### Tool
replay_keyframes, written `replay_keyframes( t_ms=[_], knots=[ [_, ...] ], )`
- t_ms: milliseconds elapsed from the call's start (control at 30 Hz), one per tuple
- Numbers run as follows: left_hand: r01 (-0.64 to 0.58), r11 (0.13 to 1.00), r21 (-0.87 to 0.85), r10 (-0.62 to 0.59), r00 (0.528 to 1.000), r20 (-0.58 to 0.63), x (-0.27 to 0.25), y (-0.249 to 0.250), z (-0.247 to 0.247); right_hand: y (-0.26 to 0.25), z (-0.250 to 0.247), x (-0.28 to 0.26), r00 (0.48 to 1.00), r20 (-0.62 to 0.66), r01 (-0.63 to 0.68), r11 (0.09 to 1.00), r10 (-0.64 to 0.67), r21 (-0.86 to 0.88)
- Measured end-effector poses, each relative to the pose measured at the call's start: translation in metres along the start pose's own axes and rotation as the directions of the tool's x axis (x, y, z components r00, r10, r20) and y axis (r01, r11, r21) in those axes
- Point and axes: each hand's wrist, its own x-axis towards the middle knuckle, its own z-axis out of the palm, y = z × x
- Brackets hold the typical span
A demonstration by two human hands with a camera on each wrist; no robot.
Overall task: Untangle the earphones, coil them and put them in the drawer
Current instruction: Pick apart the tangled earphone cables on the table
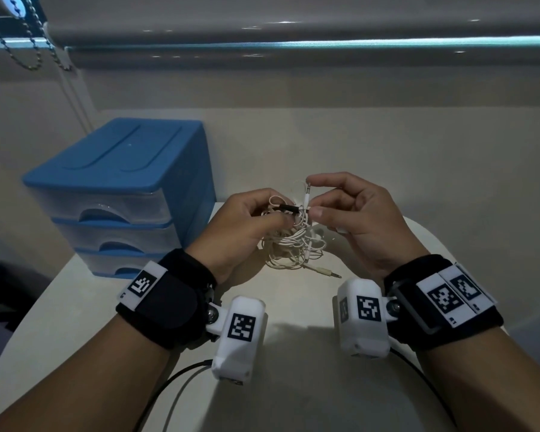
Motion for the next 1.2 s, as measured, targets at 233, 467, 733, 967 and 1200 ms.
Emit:
replay_keyframes(
  t_ms=[233,467,733,967,1200],
  knots=[
    [-0.136,0.976,0.171,0.146,0.988,-0.045,0.0,0.006,-0.002,0.001,-0.007,0.003,1.0,-0.004,0.012,0.994,-0.013,-0.108],
    [-0.179,0.96,0.213,0.196,0.979,-0.062,0.002,0.006,-0.005,0.005,-0.008,0.005,0.999,-0.038,0.021,0.984,-0.028,-0.174],
    [-0.201,0.96,0.196,0.216,0.975,-0.058,0.003,0.003,-0.002,0.005,-0.005,0.005,0.997,-0.047,0.054,0.983,-0.063,-0.176],
    [-0.205,0.93,0.304,0.235,0.97,-0.065,0.003,0.004,-0.004,-0.002,-0.009,0.003,0.996,-0.079,-0.039,0.994,0.03,-0.106],
    [-0.197,0.942,0.272,0.221,0.974,-0.058,0.002,0.004,-0.003,-0.005,0.002,-0.002,1.0,0.028,0.011,0.991,-0.007,-0.135]
  ],
)
